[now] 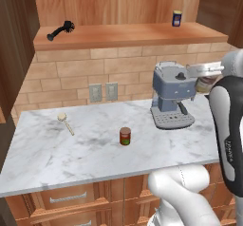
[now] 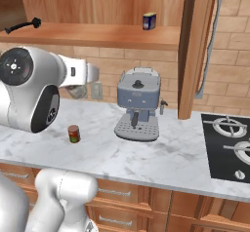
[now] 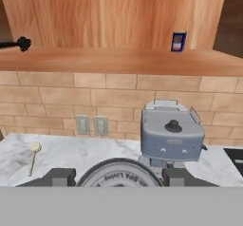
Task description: Pick the cans from the counter and place them in their designated side in the cabinet.
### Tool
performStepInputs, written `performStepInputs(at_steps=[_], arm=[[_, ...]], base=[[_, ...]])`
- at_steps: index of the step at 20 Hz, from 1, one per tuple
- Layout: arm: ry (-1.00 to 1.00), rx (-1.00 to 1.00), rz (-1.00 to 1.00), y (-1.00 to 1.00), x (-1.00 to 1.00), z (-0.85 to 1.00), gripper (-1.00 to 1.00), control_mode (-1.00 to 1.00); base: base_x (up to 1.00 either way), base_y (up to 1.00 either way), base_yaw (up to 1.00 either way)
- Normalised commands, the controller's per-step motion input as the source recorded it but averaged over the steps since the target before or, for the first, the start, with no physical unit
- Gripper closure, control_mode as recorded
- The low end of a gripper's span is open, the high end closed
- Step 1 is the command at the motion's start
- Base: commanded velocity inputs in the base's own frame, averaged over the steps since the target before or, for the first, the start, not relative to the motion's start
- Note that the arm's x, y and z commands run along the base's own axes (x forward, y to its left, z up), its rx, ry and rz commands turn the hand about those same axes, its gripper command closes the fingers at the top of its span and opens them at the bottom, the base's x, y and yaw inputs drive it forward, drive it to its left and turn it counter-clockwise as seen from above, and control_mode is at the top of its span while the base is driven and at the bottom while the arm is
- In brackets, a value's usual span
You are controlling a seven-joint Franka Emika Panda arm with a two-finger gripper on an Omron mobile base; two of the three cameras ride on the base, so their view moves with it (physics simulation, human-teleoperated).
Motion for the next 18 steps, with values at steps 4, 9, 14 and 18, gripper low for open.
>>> performStepInputs(at_steps=[4,9,14,18], arm=[[-0.03,0.03,-0.04,-0.13,0.0,0.22,1.0,-1.0],[-0.06,0.04,-0.02,-0.14,0.0,0.21,1.0,-1.0],[-0.08,0.05,-0.02,-0.08,0.0,0.17,1.0,-1.0],[-0.08,0.05,0.0,0.0,0.0,0.16,1.0,-1.0]], base=[[0.0,0.0,0.0],[0.0,0.0,0.0],[0.0,0.0,0.0],[0.0,0.0,0.0]])
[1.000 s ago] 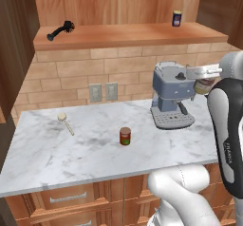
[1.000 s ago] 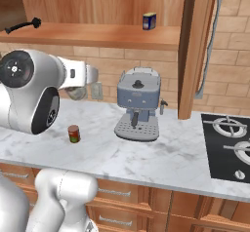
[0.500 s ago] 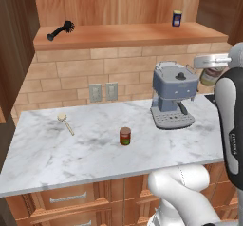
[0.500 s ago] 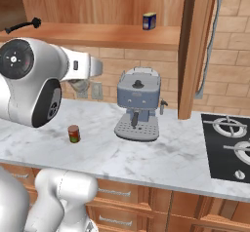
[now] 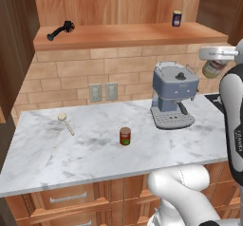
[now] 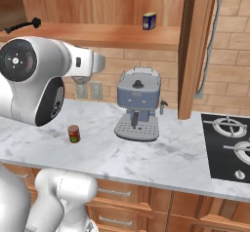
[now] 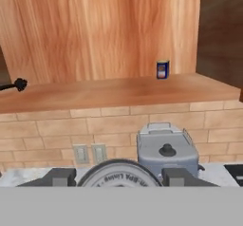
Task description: Pick the cans from the counter and place them in their designated side in the cabinet.
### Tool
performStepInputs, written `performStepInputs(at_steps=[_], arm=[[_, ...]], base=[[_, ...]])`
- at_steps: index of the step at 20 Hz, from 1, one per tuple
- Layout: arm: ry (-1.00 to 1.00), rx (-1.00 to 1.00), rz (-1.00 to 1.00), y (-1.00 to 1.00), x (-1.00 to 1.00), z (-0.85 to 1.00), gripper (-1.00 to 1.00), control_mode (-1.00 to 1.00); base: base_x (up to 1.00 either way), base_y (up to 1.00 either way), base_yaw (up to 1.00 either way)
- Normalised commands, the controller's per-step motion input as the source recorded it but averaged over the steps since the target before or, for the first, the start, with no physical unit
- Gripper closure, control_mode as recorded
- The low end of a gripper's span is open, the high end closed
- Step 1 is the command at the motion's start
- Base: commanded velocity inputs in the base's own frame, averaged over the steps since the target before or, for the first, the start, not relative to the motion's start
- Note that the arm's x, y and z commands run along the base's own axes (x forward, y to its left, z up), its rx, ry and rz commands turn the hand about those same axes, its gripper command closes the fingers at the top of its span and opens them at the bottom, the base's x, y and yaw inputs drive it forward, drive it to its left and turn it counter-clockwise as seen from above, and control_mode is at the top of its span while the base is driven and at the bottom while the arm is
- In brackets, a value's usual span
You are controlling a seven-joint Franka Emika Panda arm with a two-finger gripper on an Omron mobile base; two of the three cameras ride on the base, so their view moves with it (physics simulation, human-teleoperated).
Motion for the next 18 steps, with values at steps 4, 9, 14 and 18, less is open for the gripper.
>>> performStepInputs(at_steps=[4,9,14,18], arm=[[-0.08,0.05,0.0,0.0,0.0,0.15,1.0,-1.0],[-0.08,0.05,0.0,0.0,0.0,0.13,1.0,-1.0],[-0.05,0.03,0.0,0.0,0.03,0.04,1.0,-1.0],[-0.04,0.03,0.0,0.0,0.07,0.02,1.0,-1.0]], base=[[0.0,0.0,0.0],[0.0,0.0,0.0],[0.0,0.0,0.0],[0.0,0.0,0.0]])
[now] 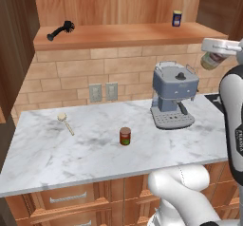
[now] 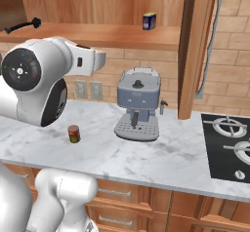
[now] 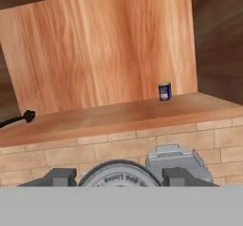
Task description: Pick the cans from the counter and place them in their designated side in the cabinet.
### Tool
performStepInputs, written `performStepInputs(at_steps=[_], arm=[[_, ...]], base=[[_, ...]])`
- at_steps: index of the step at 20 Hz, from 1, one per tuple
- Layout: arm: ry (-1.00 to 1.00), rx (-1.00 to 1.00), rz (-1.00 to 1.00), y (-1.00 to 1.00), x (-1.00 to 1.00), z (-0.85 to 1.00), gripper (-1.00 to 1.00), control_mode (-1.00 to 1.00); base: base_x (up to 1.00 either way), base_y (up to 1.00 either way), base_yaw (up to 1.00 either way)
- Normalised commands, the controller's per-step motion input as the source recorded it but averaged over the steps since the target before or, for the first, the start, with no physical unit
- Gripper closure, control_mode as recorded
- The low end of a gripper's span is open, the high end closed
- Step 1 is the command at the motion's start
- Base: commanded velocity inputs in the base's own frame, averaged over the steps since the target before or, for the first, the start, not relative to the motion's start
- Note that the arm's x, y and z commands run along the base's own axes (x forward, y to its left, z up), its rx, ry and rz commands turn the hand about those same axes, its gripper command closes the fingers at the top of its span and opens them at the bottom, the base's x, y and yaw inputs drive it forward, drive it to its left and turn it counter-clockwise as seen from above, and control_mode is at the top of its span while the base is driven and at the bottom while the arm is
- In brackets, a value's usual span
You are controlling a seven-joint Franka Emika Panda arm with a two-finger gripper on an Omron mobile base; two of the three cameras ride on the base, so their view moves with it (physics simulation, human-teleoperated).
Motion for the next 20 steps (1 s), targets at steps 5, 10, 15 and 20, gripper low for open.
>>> performStepInputs(at_steps=[5,10,15,20], arm=[[-0.02,0.01,-0.01,-0.02,0.09,0.04,1.0,-1.0],[-0.03,0.01,-0.01,-0.02,0.06,0.11,1.0,-1.0],[-0.03,0.02,-0.01,0.0,0.08,0.12,1.0,-1.0],[-0.01,0.03,-0.01,0.0,0.13,0.09,1.0,-1.0]], base=[[0.0,0.0,0.0],[0.0,0.0,0.0],[0.0,0.0,0.0],[0.0,0.0,0.0]])
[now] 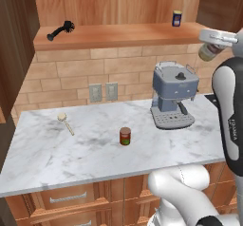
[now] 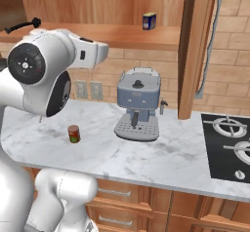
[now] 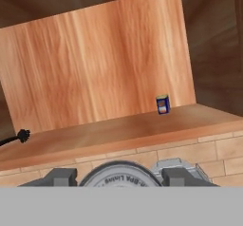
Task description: Pick the cans from the counter and place them in their designated side in the cabinet.
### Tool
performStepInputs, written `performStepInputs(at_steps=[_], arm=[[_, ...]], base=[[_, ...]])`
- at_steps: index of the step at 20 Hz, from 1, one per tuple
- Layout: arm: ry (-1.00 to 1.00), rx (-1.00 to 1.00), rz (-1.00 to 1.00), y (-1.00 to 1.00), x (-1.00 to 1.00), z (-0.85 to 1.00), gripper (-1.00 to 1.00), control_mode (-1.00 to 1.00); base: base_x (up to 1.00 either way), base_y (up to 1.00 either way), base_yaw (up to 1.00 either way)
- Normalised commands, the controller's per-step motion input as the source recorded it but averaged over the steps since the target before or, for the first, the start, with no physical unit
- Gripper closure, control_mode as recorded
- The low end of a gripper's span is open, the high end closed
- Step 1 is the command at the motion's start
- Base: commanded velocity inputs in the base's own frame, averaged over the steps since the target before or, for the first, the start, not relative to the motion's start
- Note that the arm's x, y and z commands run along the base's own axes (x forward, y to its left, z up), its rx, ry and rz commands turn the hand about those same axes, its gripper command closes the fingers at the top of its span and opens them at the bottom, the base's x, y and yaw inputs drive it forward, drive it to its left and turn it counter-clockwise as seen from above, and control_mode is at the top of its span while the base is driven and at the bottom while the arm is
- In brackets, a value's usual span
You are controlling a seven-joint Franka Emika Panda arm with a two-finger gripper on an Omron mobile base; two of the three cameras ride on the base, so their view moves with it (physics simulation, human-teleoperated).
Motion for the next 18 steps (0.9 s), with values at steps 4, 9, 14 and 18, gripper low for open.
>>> performStepInputs(at_steps=[4,9,14,18], arm=[[0.0,0.03,-0.01,0.0,0.15,0.05,1.0,-1.0],[0.0,0.01,-0.02,-0.01,0.19,0.0,1.0,-1.0],[0.0,0.01,-0.02,-0.05,0.21,0.01,1.0,-1.0],[0.0,0.01,-0.03,-0.1,0.17,0.02,1.0,-1.0]], base=[[0.0,0.0,0.0],[0.0,0.0,0.0],[0.0,0.0,0.0],[0.0,0.0,0.0]])
